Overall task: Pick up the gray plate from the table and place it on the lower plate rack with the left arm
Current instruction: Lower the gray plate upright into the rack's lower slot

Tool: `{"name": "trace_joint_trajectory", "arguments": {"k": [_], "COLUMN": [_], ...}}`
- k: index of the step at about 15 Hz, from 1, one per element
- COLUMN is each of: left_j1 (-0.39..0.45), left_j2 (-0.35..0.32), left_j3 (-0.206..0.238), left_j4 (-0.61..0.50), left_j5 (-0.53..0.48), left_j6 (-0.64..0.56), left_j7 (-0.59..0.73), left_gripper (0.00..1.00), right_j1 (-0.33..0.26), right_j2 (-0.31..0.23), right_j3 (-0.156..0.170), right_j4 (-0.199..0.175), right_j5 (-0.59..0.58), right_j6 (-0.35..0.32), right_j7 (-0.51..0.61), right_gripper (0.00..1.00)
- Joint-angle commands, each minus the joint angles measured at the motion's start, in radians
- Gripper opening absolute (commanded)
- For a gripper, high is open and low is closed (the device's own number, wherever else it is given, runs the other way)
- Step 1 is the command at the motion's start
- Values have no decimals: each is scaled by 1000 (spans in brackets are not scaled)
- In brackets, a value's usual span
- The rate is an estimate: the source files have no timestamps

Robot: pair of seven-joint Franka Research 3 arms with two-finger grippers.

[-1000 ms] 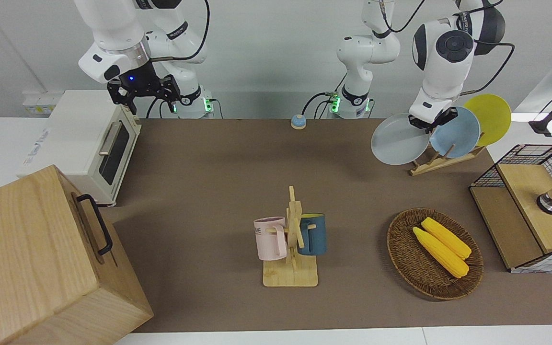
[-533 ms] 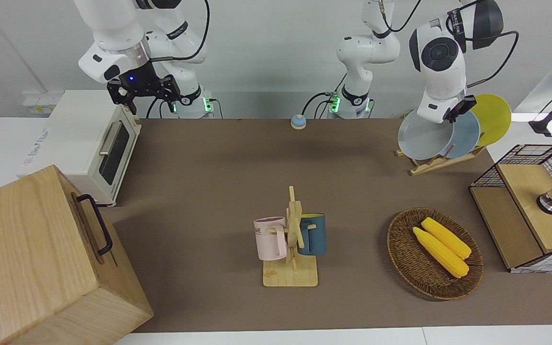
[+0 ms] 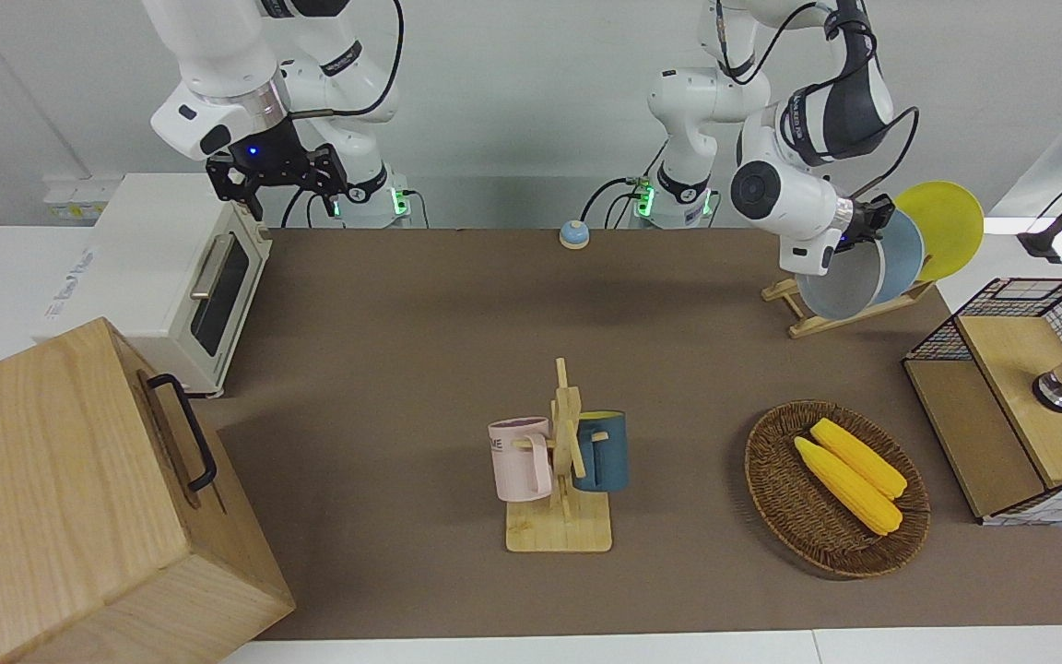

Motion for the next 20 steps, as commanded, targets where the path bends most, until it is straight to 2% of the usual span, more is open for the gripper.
{"name": "trace_joint_trajectory", "arguments": {"k": [1, 11, 14, 15, 17, 18, 19, 20], "left_j1": [-23, -23, -23, -23, -23, -22, -22, -22], "left_j2": [-11, 37, 46, 46, 47, 49, 49, 49], "left_j3": [4, 2, 2, 2, 2, 2, 2, 2], "left_j4": [-53, -61, -61, -61, -58, -56, -56, -55], "left_j5": [26, -49, -52, -52, -52, -52, -52, -52], "left_j6": [-17, 0, 1, 1, 1, 1, 1, 1], "left_j7": [-66, -74, -72, -68, -54, -54, -51, -45], "left_gripper": [0, 0, 76, 135, 337, 566, 732, 825], "right_j1": [-25, -25, -25, -25, -25, -25, -25, -25], "right_j2": [-2, -2, -2, -2, -2, -2, -2, -4], "right_j3": [20, 20, 22, 22, 22, 22, 20, 22], "right_j4": [8, 8, 8, 8, 8, 8, 8, 8], "right_j5": [-6, -6, -6, -6, -6, -6, -6, -6], "right_j6": [-12, -12, -12, -12, -12, -12, -12, -12], "right_j7": [12, 12, 12, 12, 12, 12, 12, 12], "right_gripper": [983, 983, 983, 983, 983, 983, 983, 983]}}
